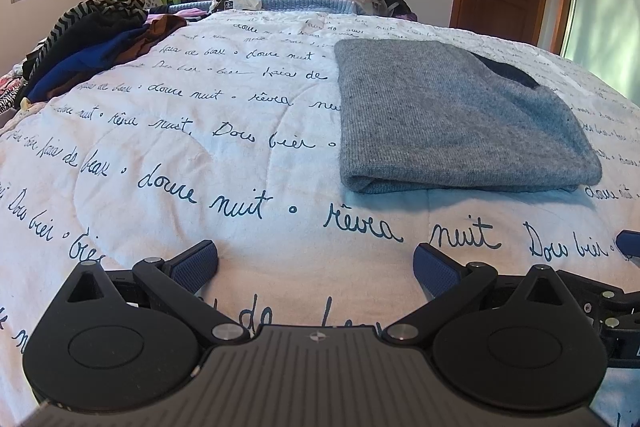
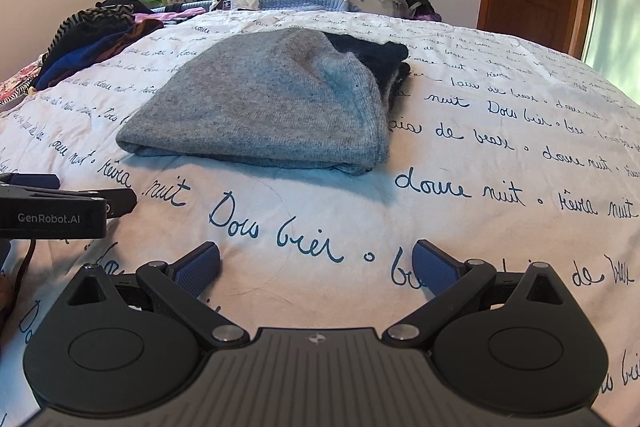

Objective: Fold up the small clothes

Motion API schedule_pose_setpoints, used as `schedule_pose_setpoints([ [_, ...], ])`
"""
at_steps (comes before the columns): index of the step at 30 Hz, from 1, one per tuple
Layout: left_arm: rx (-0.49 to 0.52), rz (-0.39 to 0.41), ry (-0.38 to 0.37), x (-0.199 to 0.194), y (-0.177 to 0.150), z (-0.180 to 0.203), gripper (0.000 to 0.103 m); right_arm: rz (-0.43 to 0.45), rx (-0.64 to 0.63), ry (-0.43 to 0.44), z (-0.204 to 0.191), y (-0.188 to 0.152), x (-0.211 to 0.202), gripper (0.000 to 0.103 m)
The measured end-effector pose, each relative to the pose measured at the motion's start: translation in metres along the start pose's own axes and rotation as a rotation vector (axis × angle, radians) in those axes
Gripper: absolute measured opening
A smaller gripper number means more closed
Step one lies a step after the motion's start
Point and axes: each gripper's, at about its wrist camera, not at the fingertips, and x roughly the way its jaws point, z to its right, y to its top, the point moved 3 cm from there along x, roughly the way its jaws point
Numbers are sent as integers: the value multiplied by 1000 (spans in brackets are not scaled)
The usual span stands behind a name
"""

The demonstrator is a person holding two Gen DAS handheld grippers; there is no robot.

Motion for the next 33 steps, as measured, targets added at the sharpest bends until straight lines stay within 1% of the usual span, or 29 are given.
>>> schedule_pose_setpoints([
  [13, 3, -4, 6, 0, 1, 0, 103, 10, -17, -6, -3, -3, 1, 103],
  [17, -16, -12, 36, -4, 3, -2, 103, 11, -16, -5, -3, -3, 1, 103],
  [22, -36, 2, 76, -12, 5, -8, 103, 11, -16, -5, -3, -3, 1, 103],
  [27, -72, 40, 98, -22, 10, -22, 103, 5, -20, 4, -3, -2, 0, 103],
  [30, -114, 71, 135, -31, 17, -42, 103, 4, -33, 25, -3, -1, -3, 103],
  [33, -167, 84, 182, -37, 25, -66, 103, 3, -67, 72, -7, 0, -7, 103],
])
